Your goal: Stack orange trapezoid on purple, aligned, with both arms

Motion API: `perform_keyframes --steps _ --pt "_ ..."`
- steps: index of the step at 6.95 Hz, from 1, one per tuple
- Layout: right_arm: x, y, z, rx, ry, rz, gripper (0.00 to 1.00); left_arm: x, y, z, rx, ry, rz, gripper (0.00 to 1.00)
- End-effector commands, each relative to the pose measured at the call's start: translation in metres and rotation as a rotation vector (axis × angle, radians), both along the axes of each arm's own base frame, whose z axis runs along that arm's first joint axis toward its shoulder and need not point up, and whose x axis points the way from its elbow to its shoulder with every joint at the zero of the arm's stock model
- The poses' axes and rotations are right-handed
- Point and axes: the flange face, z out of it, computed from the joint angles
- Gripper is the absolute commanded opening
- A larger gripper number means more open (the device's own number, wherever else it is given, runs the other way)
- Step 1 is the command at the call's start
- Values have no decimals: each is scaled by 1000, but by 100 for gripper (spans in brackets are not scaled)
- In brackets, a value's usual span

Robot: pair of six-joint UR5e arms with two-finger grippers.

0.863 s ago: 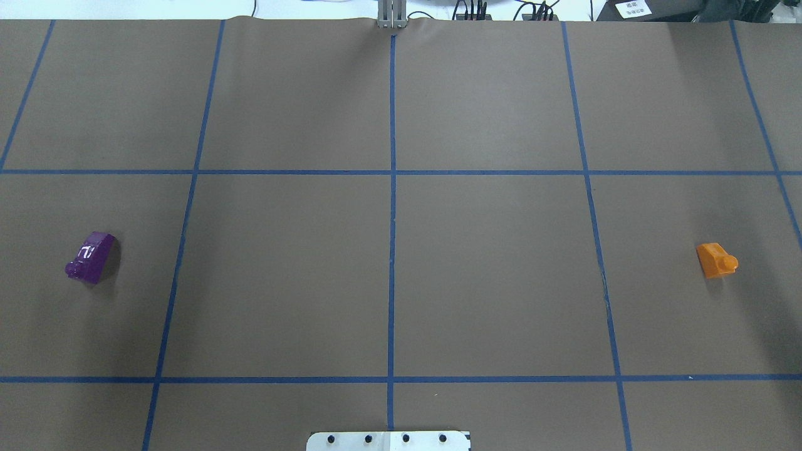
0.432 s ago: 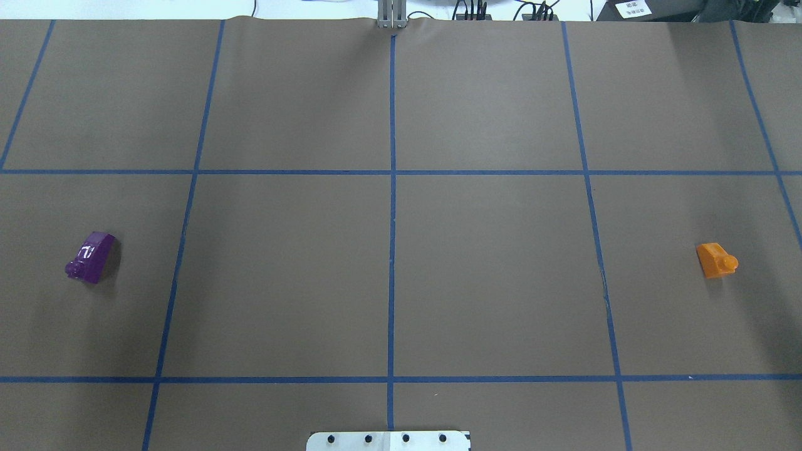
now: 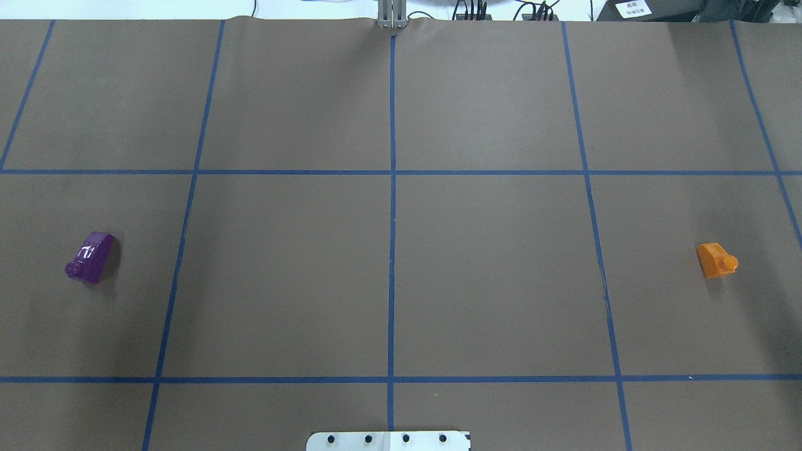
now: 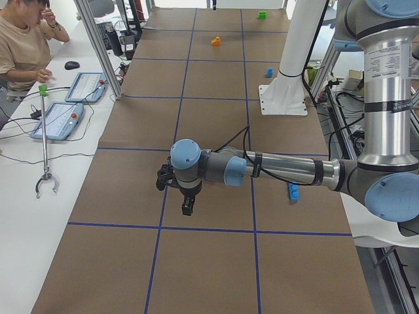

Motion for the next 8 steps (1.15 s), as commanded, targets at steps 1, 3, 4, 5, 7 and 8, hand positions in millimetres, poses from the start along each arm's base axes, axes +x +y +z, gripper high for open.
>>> perform_keyframes --steps 1,3,4,5,7,8 --pt "0 -1 0 -3 -3 1 100 4 3 -6 6 24 6 100" --pt "-1 0 9 -22 -6 0 100 73 4 -24 6 134 135 100" --pt "-1 -1 9 -22 -7 0 100 114 4 -39 -47 136 99 100" --pt "-1 -2 8 -19 -6 -1 100 155 13 -47 -60 133 111 100" --pt "-2 -2 7 -18 -7 -3 100 185 21 -35 -36 65 144 100" --pt "-2 -2 7 -18 -7 -3 100 194 21 -34 -39 60 158 100"
